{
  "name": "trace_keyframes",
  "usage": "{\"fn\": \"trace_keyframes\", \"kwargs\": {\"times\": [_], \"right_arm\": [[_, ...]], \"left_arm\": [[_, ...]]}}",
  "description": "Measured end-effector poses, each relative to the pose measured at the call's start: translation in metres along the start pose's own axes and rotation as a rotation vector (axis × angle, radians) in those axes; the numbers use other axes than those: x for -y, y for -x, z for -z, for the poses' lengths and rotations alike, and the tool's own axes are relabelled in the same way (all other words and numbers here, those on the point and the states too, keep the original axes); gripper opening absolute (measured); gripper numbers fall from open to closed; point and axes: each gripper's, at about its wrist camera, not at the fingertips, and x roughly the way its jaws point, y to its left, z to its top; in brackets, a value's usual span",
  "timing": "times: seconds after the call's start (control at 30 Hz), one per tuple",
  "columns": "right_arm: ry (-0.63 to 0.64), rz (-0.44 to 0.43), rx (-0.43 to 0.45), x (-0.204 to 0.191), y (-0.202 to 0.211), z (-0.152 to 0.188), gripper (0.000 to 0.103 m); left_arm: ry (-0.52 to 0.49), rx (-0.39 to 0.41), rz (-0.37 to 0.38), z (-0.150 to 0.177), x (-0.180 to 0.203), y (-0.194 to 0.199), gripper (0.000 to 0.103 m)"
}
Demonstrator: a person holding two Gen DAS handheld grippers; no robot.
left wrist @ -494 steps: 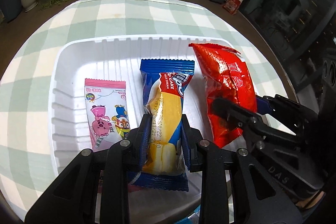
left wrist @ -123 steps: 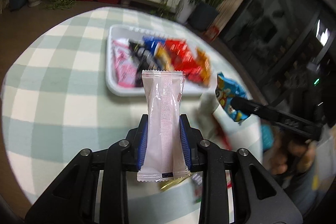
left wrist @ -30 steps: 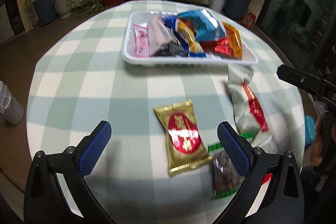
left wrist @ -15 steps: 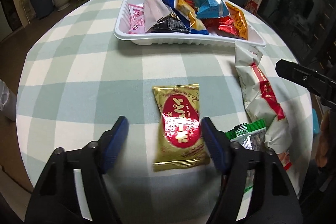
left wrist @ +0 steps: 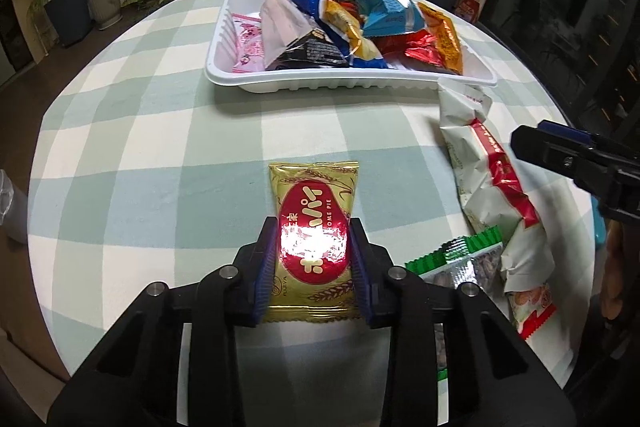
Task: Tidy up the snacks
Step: 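Grasp the gold pie pack with the left tool while the right tool grasps the white-red bag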
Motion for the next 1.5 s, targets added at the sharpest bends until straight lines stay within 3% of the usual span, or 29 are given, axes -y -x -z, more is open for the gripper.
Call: {"fn": "trace_keyframes", "kwargs": {"times": [0.43, 0.57, 0.8, 1.07, 1.17, 1.27, 1.5], "right_arm": [[-0.005, -0.083, -0.057, -0.010, -0.008, 0.004, 0.074], [-0.003, -0.097, -0.082, -0.015, -0.012, 0.007, 0.073], [0.024, -0.083, -0.141, -0.024, -0.027, 0.013, 0.064], [-0.032, -0.139, -0.175, -0.017, -0.035, 0.015, 0.060], [-0.047, -0.155, -0.176, -0.014, -0.036, 0.014, 0.054], [-0.048, -0.144, -0.179, -0.014, -0.036, 0.014, 0.037], [-0.034, -0.140, -0.177, -0.012, -0.035, 0.014, 0.032]], "left_arm": [[0.019, 0.031, 0.069, -0.002, -0.001, 0.009, 0.029], [0.022, 0.035, 0.079, -0.002, 0.000, 0.010, 0.029], [0.025, 0.041, 0.086, -0.001, -0.001, 0.012, 0.029], [0.020, 0.034, 0.097, 0.000, 0.001, 0.010, 0.029], [0.019, 0.033, 0.100, 0.000, 0.002, 0.010, 0.029], [0.019, 0.031, 0.102, 0.001, 0.002, 0.009, 0.029], [0.020, 0.031, 0.103, 0.000, 0.002, 0.009, 0.029]]}}
